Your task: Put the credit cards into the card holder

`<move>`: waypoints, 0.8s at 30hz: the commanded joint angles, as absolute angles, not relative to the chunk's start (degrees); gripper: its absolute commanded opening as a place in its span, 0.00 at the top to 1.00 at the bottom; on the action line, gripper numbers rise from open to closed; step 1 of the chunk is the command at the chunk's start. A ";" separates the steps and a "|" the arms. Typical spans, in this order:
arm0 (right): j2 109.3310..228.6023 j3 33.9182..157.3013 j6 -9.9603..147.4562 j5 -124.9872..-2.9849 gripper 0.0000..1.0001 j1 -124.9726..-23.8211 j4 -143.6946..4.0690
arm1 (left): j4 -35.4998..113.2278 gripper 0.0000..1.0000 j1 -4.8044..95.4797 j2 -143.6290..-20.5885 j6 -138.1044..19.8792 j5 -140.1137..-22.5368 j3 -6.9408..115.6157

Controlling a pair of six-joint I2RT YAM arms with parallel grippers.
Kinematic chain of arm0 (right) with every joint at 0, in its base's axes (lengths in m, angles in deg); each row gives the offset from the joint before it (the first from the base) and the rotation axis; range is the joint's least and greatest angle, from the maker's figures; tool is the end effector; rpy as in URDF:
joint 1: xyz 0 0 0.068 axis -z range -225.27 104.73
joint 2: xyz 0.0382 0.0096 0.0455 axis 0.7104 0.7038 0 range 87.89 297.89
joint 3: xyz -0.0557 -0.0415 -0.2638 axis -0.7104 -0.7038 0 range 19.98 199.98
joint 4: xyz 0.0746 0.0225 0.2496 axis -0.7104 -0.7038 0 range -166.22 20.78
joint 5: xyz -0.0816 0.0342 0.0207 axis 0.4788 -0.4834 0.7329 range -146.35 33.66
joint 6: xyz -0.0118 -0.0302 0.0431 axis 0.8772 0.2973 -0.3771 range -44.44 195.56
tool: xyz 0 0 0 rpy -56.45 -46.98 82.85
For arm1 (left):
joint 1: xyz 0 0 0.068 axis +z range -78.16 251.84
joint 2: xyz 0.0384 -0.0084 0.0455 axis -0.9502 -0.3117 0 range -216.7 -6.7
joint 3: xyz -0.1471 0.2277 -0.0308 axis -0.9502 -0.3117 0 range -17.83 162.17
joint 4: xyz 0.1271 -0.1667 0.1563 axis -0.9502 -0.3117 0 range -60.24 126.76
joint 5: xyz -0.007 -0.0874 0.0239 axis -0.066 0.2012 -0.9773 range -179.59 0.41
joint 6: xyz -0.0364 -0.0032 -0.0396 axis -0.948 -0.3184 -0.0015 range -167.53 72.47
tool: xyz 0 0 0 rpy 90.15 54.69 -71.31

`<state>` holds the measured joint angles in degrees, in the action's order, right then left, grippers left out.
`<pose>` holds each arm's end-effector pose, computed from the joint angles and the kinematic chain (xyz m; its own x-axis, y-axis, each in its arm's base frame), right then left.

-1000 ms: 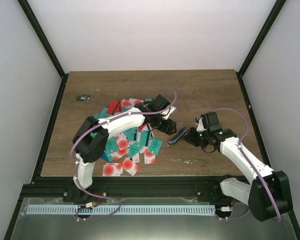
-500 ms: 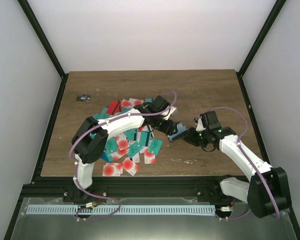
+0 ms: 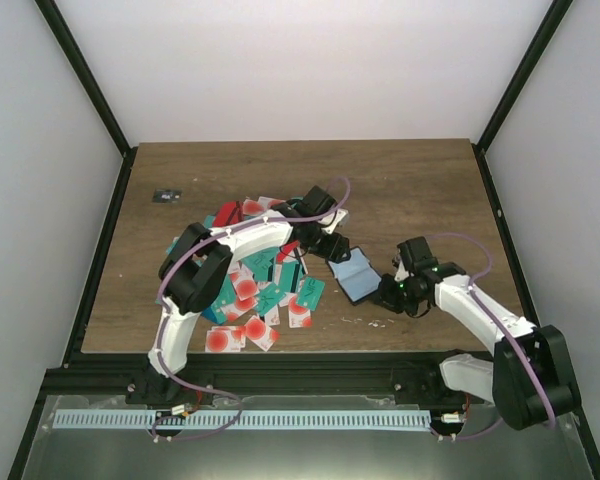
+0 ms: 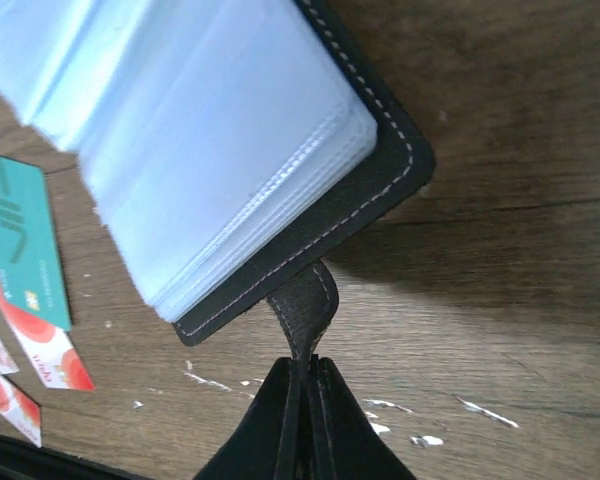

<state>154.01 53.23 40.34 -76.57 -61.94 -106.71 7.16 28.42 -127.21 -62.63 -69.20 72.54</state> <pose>0.1761 0.0656 0.1712 -0.9565 0.2784 -0.0866 0.2095 0.8629 0.4599 0.3184 -0.3184 0.1771 -0.8067 0.4273 -0.4082 0.5818 0.6955 -0.4217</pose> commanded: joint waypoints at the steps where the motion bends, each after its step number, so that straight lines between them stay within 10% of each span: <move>1: 156.13 53.00 37.41 -73.99 0.99 -61.51 -108.51 | 6.65 0.30 29.23 -129.46 -60.68 -64.71 74.86; 24: 149.45 55.06 33.60 -73.50 0.56 -61.49 -113.34 | 8.78 0.45 29.28 -129.79 -61.07 -58.53 69.27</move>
<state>152.13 54.17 33.08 -71.33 -61.85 -111.26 7.85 29.21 -129.99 -61.18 -59.83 69.76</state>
